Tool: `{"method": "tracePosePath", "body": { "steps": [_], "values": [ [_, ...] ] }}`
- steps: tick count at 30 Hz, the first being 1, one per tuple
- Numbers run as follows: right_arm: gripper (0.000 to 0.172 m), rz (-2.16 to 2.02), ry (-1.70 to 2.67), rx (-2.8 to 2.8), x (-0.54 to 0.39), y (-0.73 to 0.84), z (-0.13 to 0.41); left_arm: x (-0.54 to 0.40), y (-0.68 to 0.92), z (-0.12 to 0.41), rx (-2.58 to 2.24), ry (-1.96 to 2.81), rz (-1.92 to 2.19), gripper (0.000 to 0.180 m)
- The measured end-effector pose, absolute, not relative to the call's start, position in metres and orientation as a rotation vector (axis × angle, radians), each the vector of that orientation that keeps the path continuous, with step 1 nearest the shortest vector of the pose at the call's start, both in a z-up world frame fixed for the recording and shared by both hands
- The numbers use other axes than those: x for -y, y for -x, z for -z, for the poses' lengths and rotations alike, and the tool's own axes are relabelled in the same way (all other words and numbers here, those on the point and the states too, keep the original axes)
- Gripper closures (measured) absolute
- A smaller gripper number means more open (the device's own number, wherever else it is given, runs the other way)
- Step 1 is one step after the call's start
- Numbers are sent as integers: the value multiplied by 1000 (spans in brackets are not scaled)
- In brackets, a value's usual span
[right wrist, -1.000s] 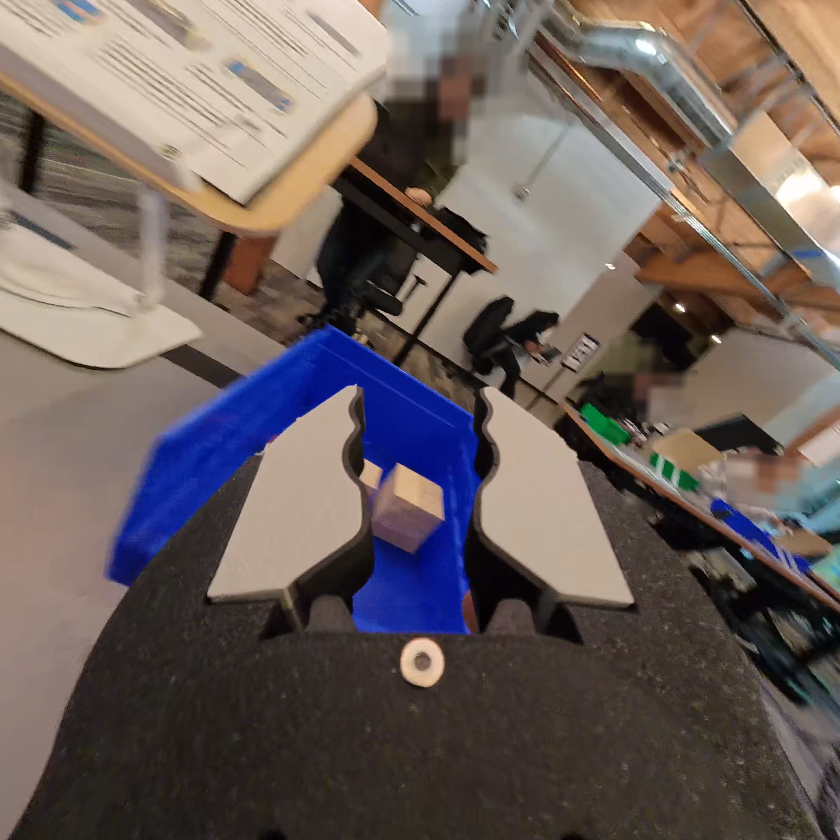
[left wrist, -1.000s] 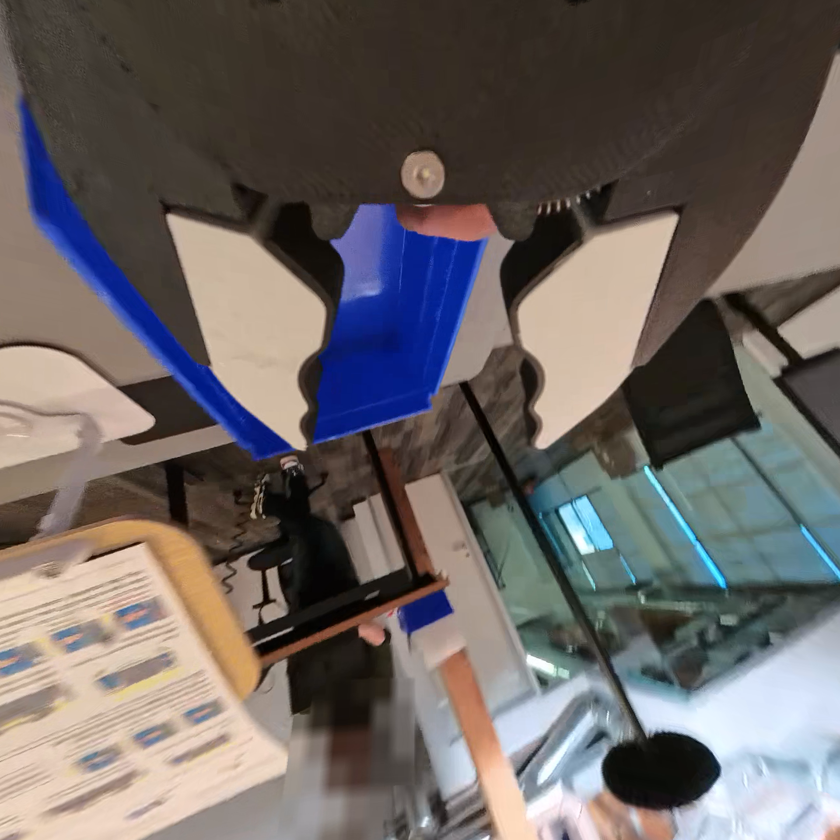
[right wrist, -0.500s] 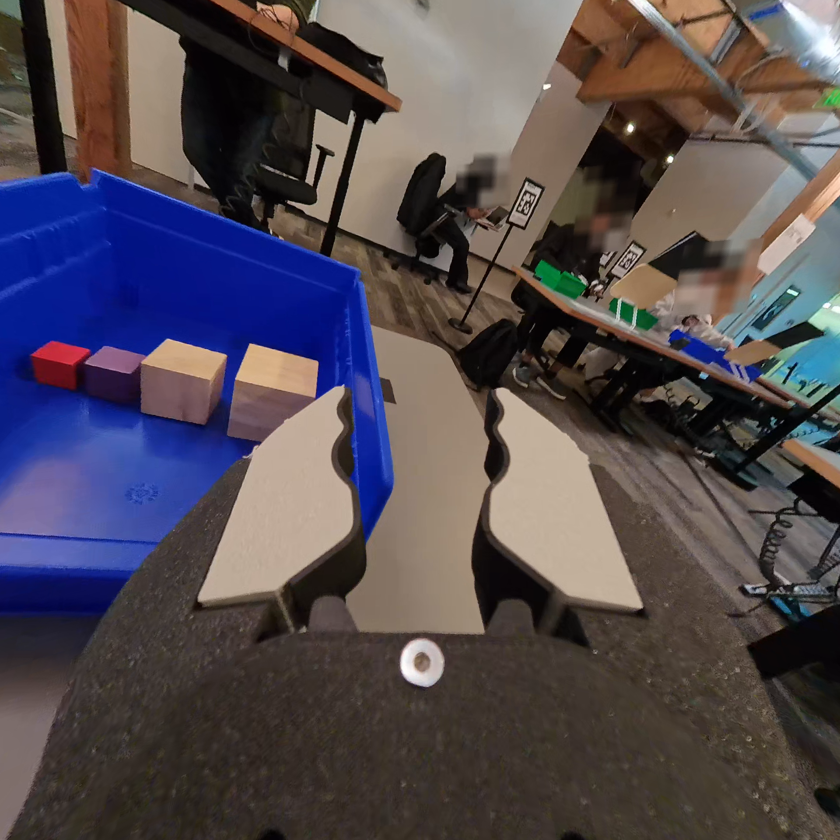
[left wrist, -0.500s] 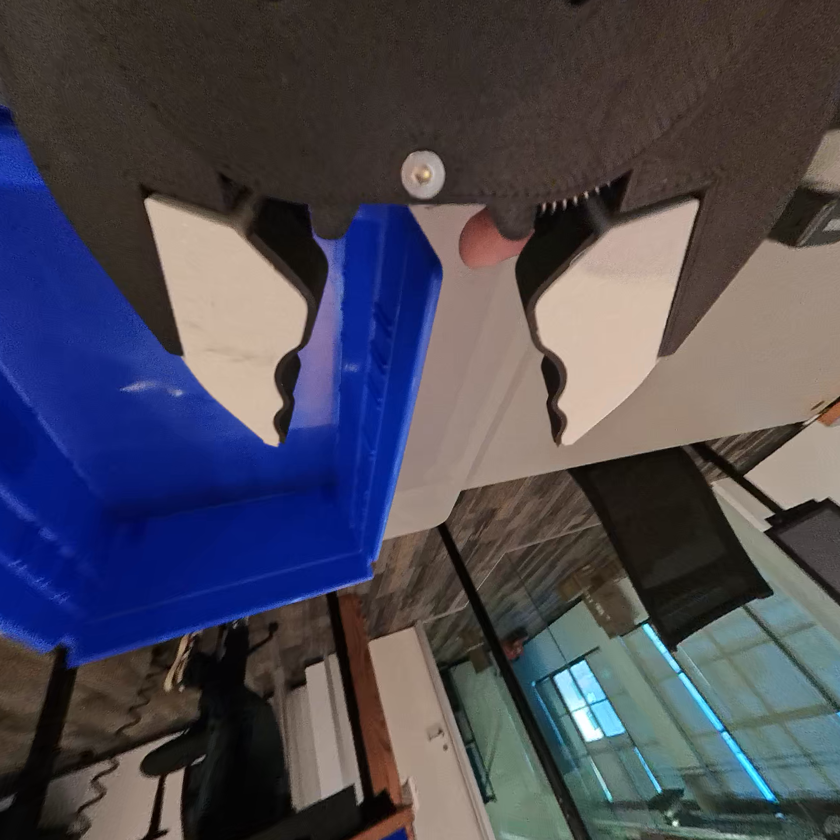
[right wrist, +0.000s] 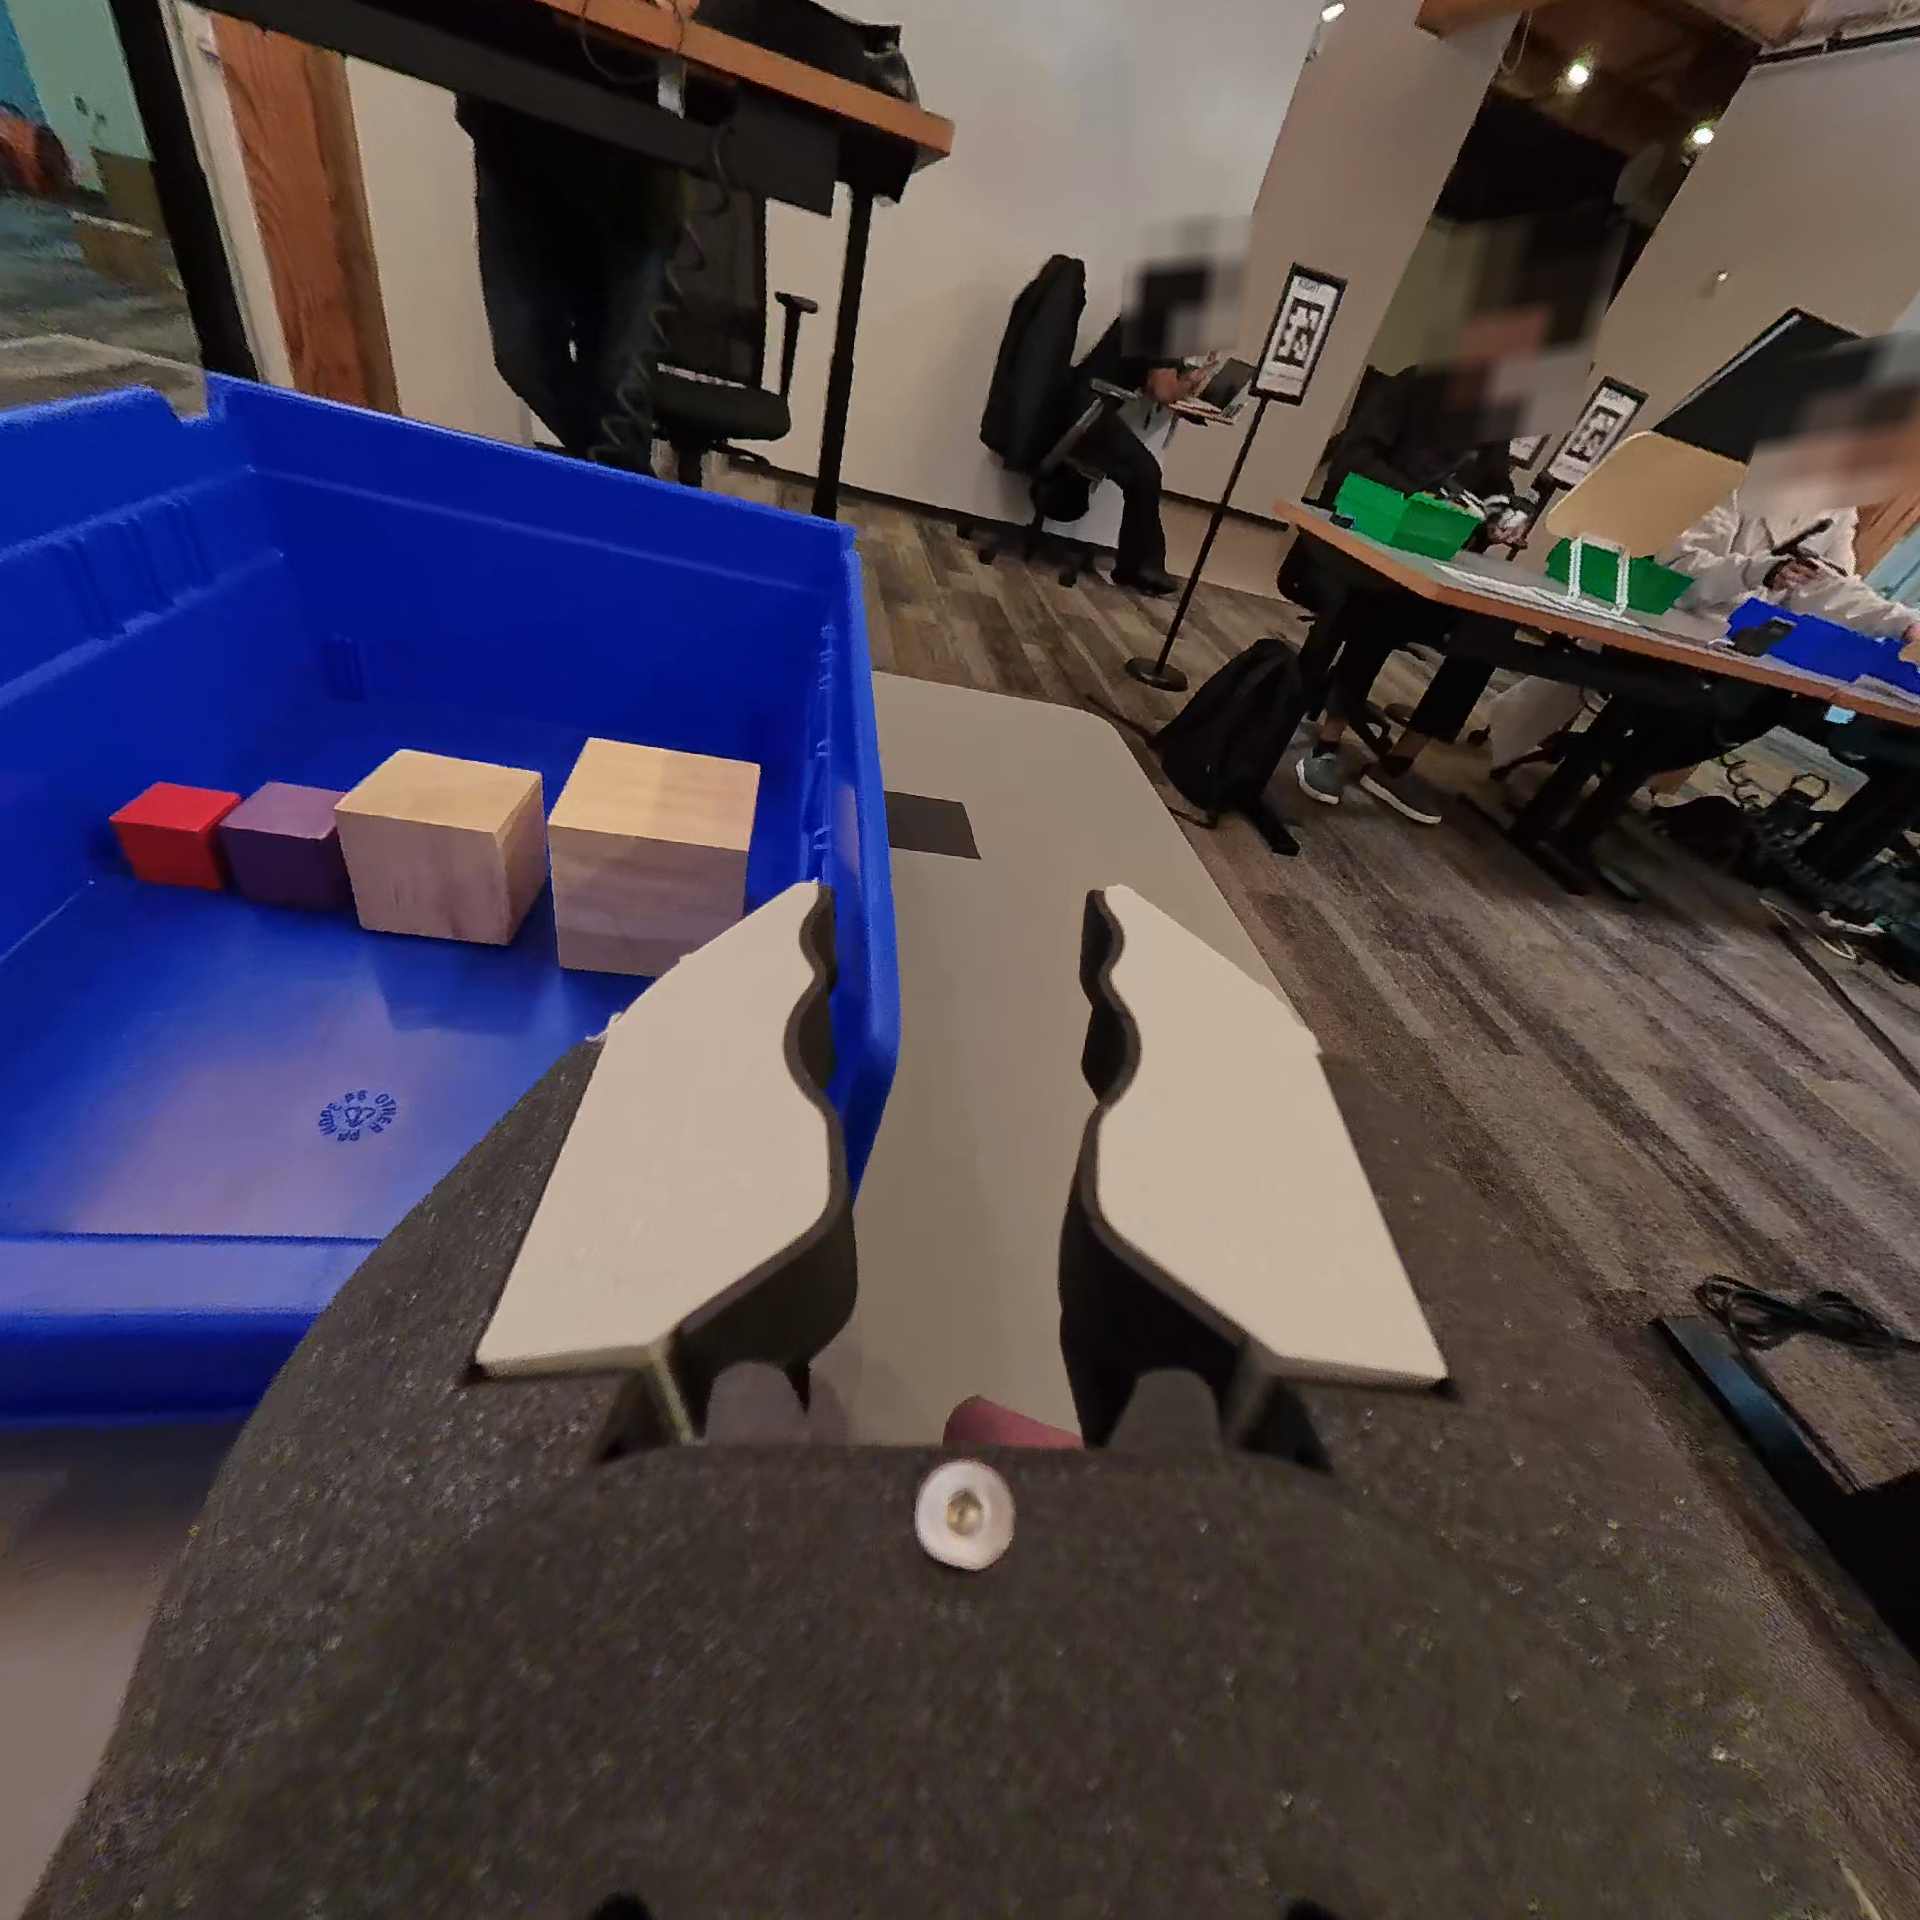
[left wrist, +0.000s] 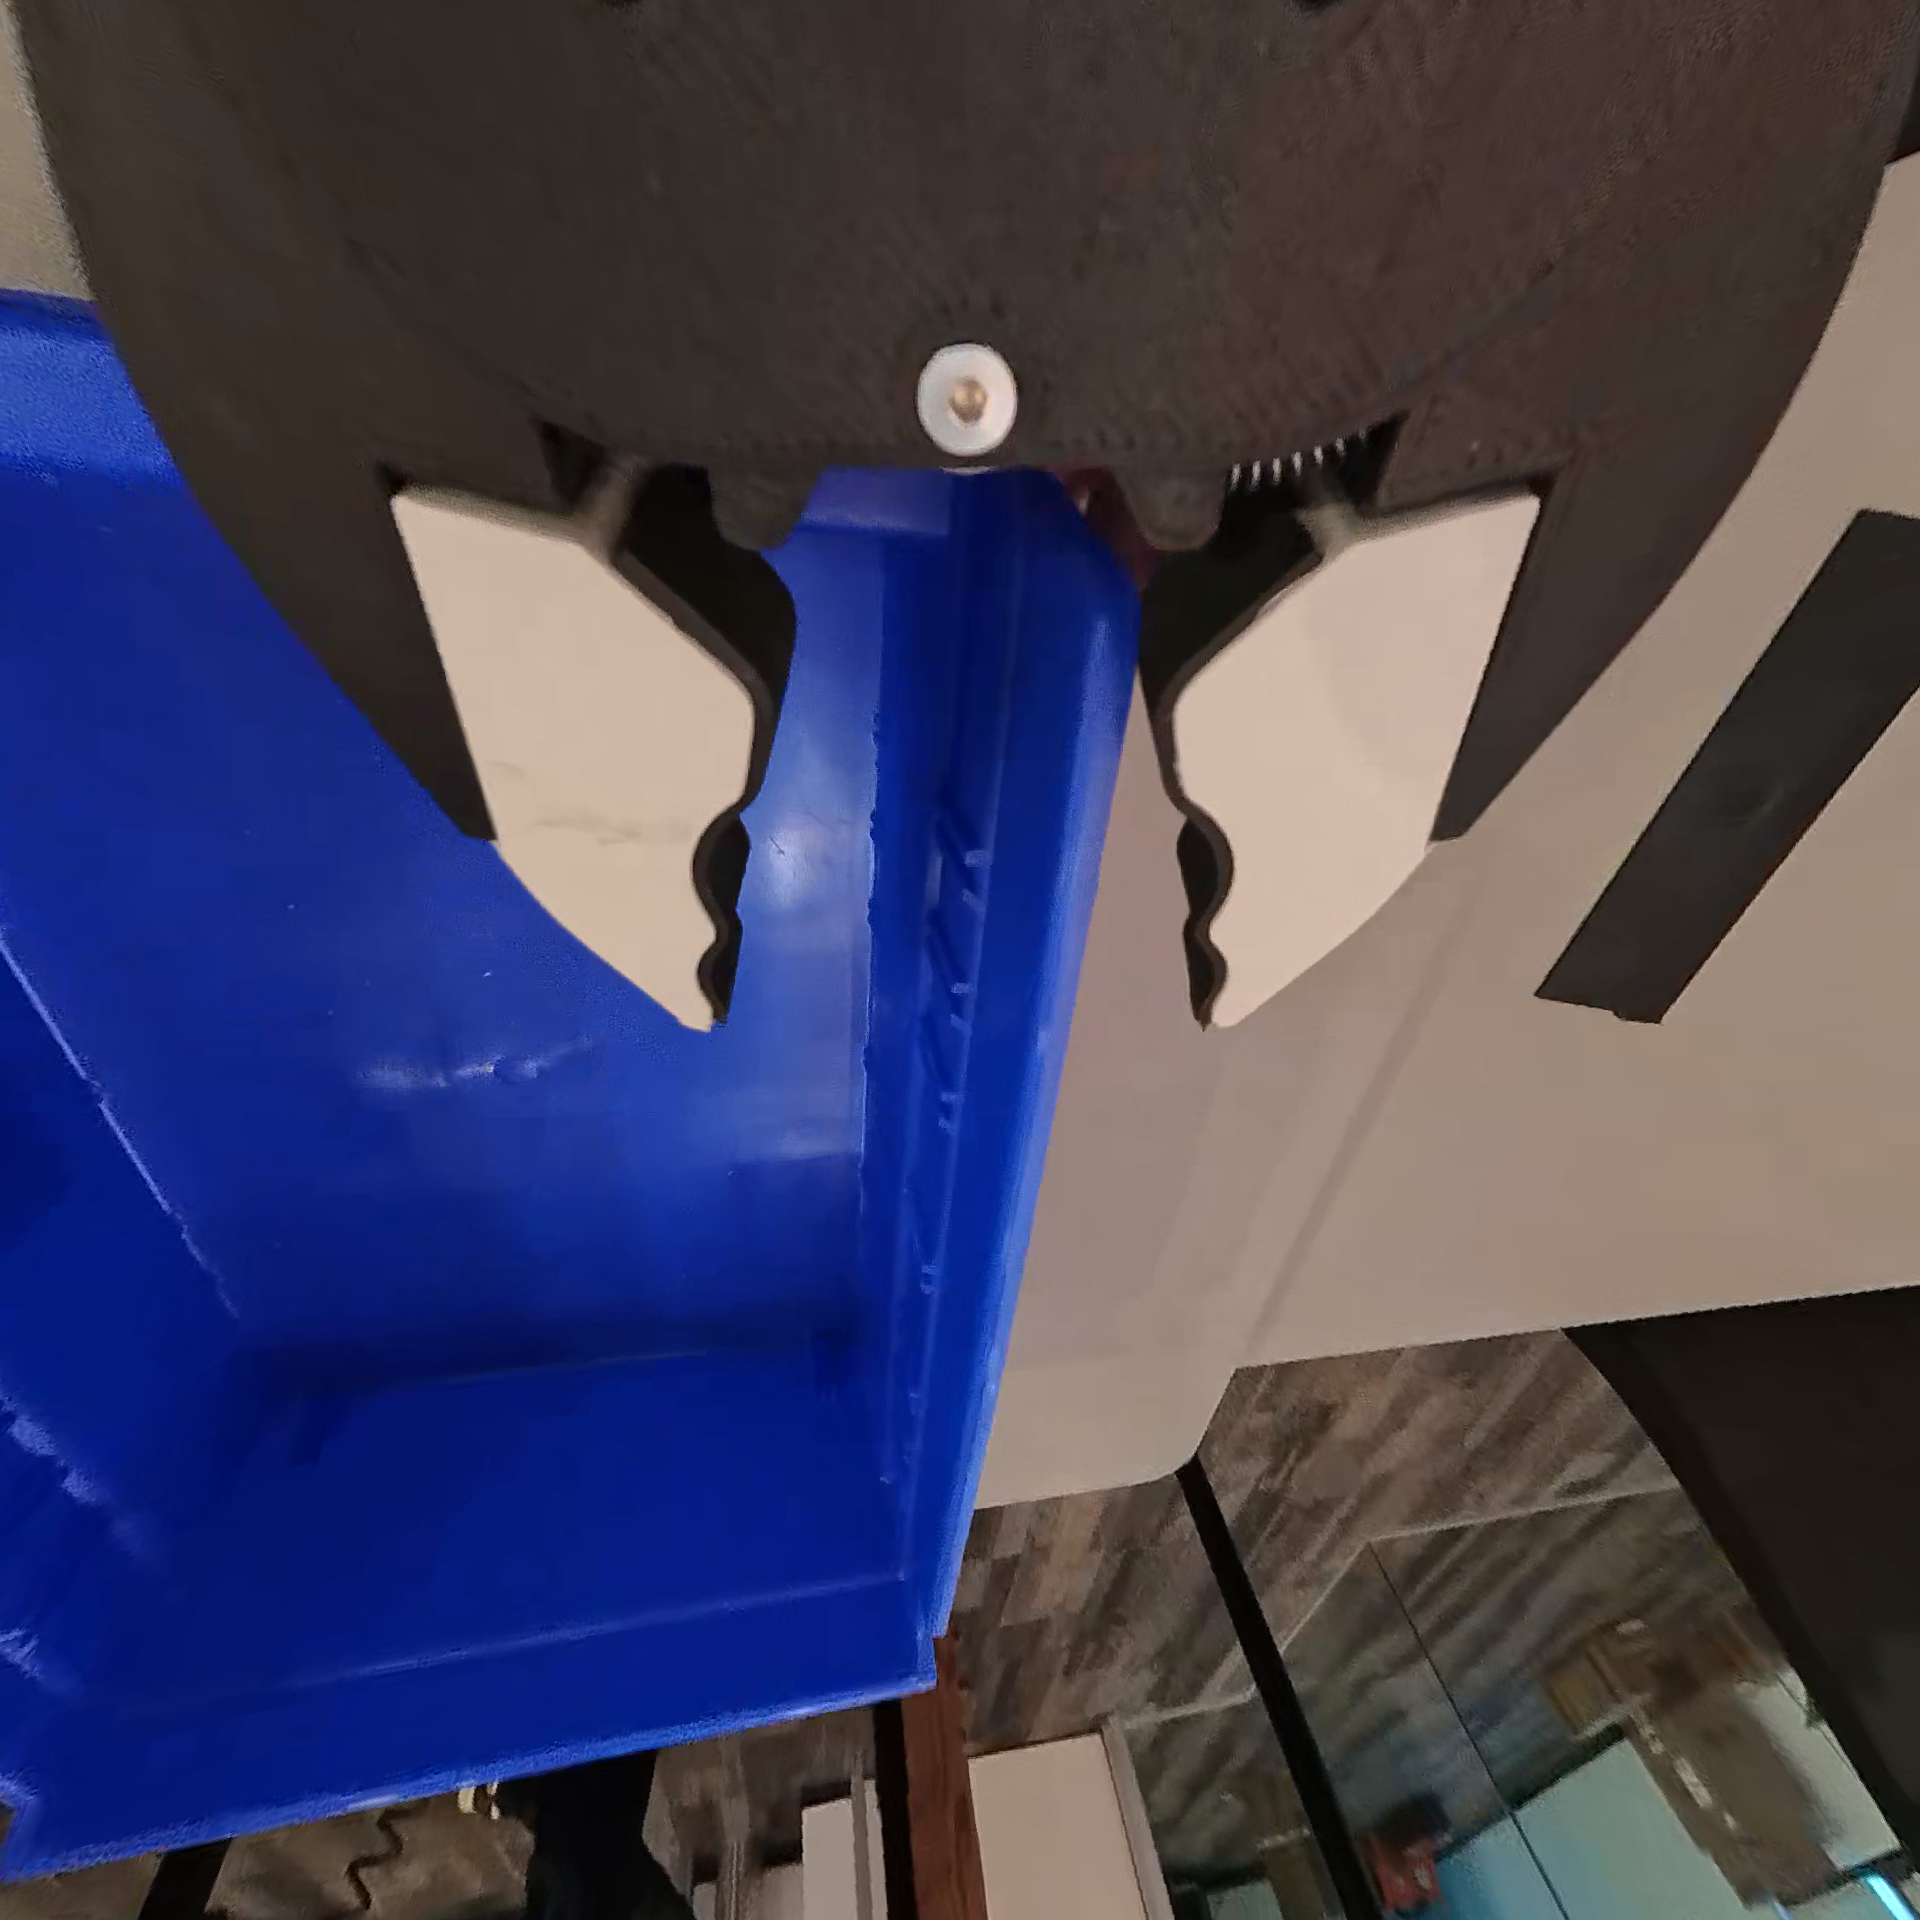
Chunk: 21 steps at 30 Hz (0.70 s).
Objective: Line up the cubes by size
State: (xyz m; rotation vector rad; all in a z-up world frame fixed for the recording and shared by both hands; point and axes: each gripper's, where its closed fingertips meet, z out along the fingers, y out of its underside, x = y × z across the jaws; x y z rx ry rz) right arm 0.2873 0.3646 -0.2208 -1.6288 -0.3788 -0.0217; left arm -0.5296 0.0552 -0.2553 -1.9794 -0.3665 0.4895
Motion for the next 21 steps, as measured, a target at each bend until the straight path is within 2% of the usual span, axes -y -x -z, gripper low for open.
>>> {"method": "tracePosePath", "body": {
  "steps": [8, 15, 17, 21],
  "values": [
    [141, -63, 1634, 398, -370, -280, 223, -52, 534, 256, 388, 1938, -477, 153],
    [150, -110, 1643, 428, -373, -274, 225, -58, 525, 255, 395, 1905, -328, 169],
    [160, -110, 1636, 453, -372, -270, 225, -58, 523, 254, 396, 1897, -302, 174],
    [163, -109, 1637, 460, -373, -268, 226, -59, 522, 254, 386, 1892, -319, 175]
  ]
}}
